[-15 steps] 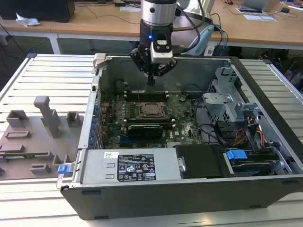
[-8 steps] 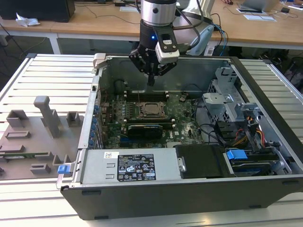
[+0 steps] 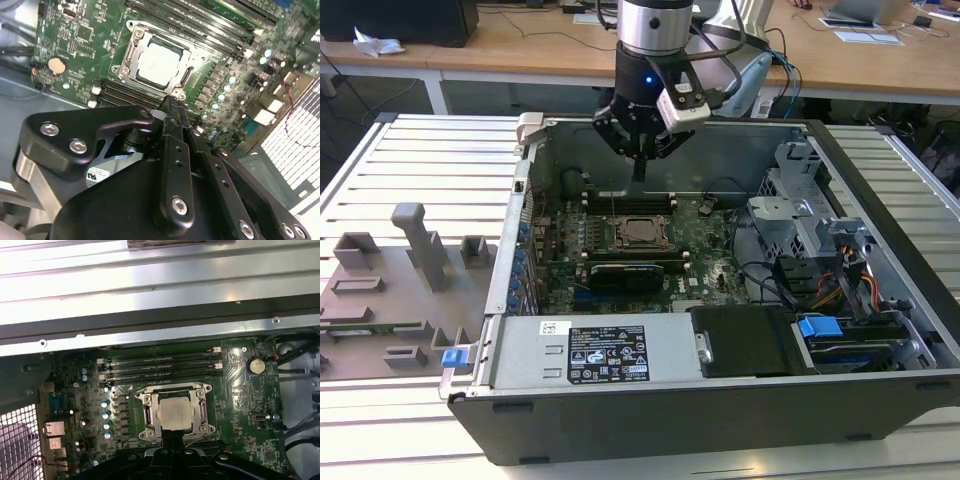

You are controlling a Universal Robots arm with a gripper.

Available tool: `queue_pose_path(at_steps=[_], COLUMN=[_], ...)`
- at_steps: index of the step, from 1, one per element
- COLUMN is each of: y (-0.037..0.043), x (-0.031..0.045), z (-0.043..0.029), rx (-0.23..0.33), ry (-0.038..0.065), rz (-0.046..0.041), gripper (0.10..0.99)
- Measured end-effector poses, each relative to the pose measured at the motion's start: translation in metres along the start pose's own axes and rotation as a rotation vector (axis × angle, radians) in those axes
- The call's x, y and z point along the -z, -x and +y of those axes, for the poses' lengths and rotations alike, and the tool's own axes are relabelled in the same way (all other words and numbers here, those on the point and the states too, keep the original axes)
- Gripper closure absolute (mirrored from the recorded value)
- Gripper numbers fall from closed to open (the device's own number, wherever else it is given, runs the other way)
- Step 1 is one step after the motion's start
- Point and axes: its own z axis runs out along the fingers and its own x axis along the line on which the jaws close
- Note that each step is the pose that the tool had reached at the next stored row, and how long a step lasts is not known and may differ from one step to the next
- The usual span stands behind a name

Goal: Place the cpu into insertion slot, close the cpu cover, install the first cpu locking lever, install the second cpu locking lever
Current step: 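Install the first cpu locking lever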

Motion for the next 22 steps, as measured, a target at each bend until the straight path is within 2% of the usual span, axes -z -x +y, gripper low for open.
queue_pose_path(at_steps=[6,19,22], y=[0.0,0.0,0.0], x=[0.0,0.0,0.0], z=[0.0,0.0,0.0], rx=[0.119,0.454,0.515], ry=[-0.001,-0.002,-0.003], rz=[-0.0005,-0.0018,-0.002], gripper=[0.98,0.98,0.98])
